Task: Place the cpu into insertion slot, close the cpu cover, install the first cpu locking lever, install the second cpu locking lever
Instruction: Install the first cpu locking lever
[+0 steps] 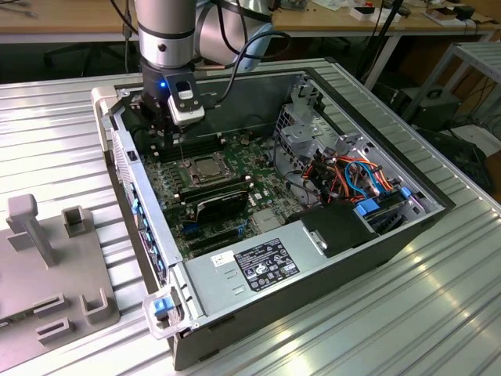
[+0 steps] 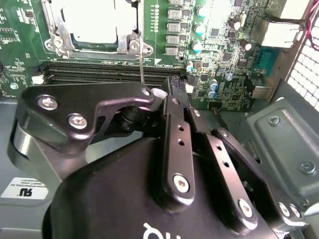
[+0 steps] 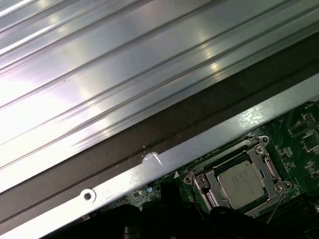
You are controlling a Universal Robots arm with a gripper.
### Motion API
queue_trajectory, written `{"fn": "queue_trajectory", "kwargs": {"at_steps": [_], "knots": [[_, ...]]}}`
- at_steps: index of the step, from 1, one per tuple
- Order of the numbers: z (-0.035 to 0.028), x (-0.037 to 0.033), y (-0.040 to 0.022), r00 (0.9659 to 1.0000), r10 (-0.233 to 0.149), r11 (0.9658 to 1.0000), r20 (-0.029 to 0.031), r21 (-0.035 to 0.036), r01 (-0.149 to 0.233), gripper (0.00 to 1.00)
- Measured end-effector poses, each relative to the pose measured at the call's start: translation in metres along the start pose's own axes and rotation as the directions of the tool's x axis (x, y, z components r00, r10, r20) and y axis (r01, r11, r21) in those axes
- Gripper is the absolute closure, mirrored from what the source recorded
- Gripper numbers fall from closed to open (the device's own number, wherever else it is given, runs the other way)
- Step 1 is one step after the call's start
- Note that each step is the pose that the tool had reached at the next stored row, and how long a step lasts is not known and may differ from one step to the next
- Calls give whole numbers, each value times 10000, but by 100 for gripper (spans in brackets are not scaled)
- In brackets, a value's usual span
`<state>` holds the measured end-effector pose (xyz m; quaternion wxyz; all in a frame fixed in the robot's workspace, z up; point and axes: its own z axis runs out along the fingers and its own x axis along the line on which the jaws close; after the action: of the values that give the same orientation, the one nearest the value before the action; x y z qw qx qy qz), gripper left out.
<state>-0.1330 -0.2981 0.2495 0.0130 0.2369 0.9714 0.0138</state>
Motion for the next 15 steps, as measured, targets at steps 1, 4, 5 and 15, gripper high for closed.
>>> {"fn": "queue_trajectory", "kwargs": {"at_steps": [1, 4, 5, 15], "knots": [[-9, 0, 2, 10000, -7, 10000, 1, 1, 7, 89], [-27, -23, 17, 10000, -49, 10000, 1, 0, 49, 89], [-26, -45, 28, 10000, -67, 10000, 0, 1, 67, 89], [-4, -244, 131, 9986, -530, 9986, -14, -11, 530, 89]]}}
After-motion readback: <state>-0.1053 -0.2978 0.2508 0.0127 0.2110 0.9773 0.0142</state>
